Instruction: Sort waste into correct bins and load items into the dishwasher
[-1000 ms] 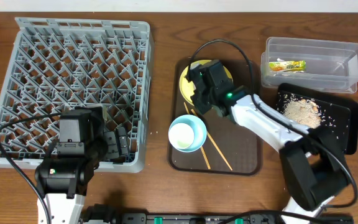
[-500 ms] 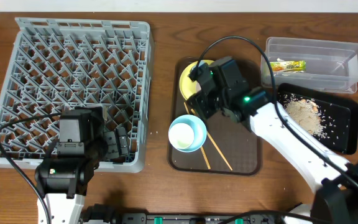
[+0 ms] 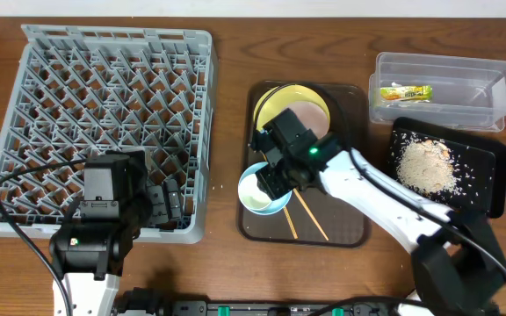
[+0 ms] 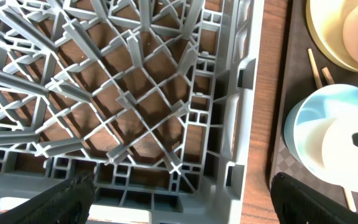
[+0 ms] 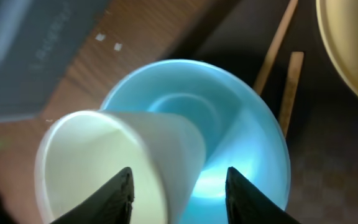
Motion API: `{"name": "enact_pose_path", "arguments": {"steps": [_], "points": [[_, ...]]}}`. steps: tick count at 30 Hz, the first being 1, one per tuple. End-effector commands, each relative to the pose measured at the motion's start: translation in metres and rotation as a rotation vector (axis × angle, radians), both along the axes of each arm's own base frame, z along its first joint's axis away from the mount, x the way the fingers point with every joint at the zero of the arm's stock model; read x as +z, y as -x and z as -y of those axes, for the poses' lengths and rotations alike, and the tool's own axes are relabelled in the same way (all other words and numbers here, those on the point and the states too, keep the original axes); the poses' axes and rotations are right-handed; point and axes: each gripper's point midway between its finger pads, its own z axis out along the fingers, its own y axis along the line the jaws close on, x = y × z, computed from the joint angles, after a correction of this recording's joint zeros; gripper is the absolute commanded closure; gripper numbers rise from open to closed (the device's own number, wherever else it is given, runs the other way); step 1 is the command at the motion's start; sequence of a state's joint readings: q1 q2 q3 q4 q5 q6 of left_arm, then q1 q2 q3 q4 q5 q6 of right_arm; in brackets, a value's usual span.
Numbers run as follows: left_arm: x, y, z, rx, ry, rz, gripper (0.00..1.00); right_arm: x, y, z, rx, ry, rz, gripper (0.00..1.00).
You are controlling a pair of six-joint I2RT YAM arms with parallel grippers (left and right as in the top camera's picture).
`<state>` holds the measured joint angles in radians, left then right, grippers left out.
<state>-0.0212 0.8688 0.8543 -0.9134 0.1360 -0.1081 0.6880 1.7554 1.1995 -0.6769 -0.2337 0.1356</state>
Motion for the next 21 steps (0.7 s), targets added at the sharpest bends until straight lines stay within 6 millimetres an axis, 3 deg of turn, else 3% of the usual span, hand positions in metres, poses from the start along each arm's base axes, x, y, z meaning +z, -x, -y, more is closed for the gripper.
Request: {"name": "enact_pose_path", "arguments": {"steps": [1,3,4,7,10,15,18,21], "points": [[0.009,-0.003,0.001,0.007,0.014,0.020,0.08,-0.024,-0.004,0.006,-0.060,0.066,-0.020,0.71],[0.009,-0.003,0.001,0.007,0.014,0.020,0.08,-0.030,-0.002,0.005,-0.067,0.071,-0.041,0.90],[0.009,-0.003,0.001,0.007,0.014,0.020,0.08,-0.030,-0.003,0.005,-0.071,0.068,-0.040,0.94],[0.009,-0.003,0.001,0.007,0.014,0.021,0.08,-0.020,-0.010,0.001,-0.082,0.039,-0.011,0.99],[0.009,-0.003,0.001,0.007,0.014,0.021,0.08,0.012,-0.025,-0.003,-0.098,-0.021,0.046,0.99],[0.010,-0.004,0.005,-0.006,0.036,0.025,0.08,0.089,-0.051,0.007,-0.156,-0.137,0.189,0.99],[0.017,-0.009,0.026,-0.074,0.138,0.056,0.08,0.126,-0.063,0.023,-0.223,-0.206,0.259,0.99],[0.031,-0.020,0.058,-0.162,0.318,0.097,0.08,0.142,-0.064,0.023,-0.227,-0.303,0.235,0.99]]}}
